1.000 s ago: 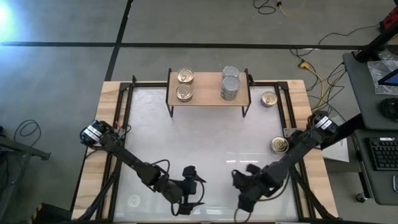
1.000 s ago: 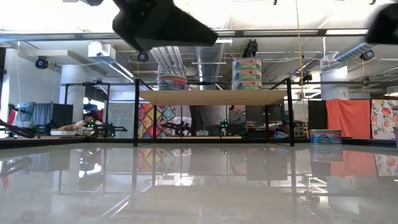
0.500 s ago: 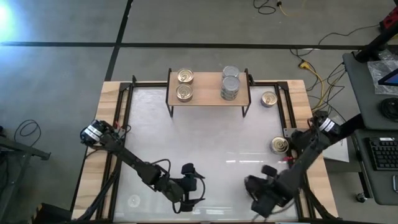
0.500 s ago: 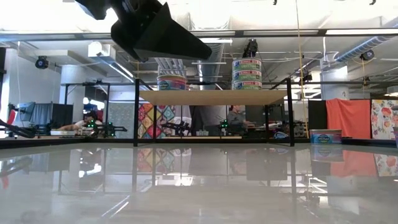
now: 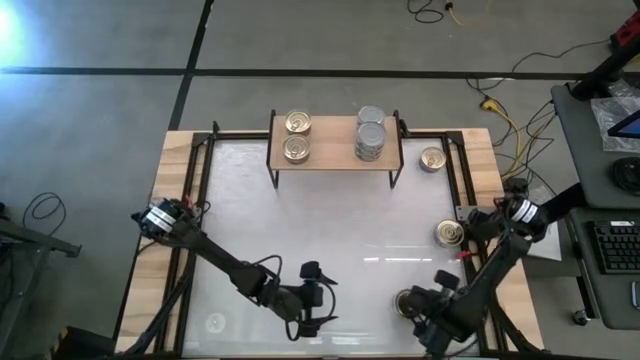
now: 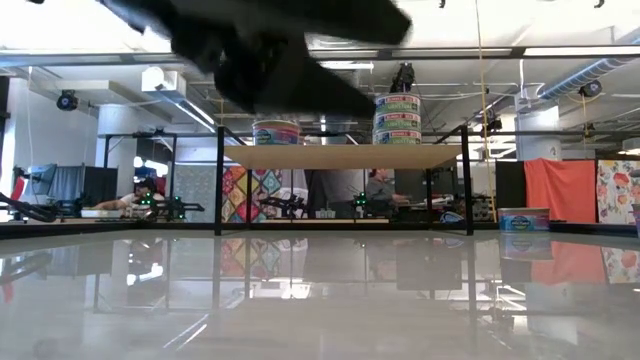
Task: Stack canned seafood by type on shelf
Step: Stack the bottom blue-pink tuna can on top of the blue-pink tuna can on the shelf
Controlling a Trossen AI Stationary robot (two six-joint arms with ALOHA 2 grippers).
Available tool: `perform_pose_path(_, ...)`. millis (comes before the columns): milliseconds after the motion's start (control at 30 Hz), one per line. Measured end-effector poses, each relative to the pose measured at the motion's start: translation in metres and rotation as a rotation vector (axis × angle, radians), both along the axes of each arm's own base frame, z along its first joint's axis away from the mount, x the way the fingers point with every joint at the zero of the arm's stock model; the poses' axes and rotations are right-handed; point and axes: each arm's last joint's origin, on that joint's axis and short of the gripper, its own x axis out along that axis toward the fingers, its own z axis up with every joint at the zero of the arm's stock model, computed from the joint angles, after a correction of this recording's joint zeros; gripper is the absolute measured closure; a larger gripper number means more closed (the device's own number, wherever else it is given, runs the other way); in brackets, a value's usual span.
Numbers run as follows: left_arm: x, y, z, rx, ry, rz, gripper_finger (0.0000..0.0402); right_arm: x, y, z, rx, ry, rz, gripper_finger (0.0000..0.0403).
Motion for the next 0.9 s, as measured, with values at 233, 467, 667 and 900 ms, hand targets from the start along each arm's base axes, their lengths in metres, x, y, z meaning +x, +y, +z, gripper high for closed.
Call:
perform_pose_path(233,0.004,-0.003,-0.022,-0.075,0.026,0.043,0.0002,0.05,-0.018,-0.002,0.016,-0.189,0.172,0.039)
perform_pose_path(467,0.0,-0.01,-0.038,-0.137,0.047,0.121,0.0002,0.092,-0.025,0.004,0.15,-0.385,0.303,0.039)
perform_pose_path(667,0.002,-0.013,-0.053,-0.161,0.046,0.121,0.0002,0.095,-0.021,0.008,0.188,-0.414,0.345,0.039)
perform_pose_path(900,0.024,-0.026,-0.064,-0.163,-0.021,0.043,0.0002,0.093,-0.02,0.006,0.186,-0.407,0.337,0.039)
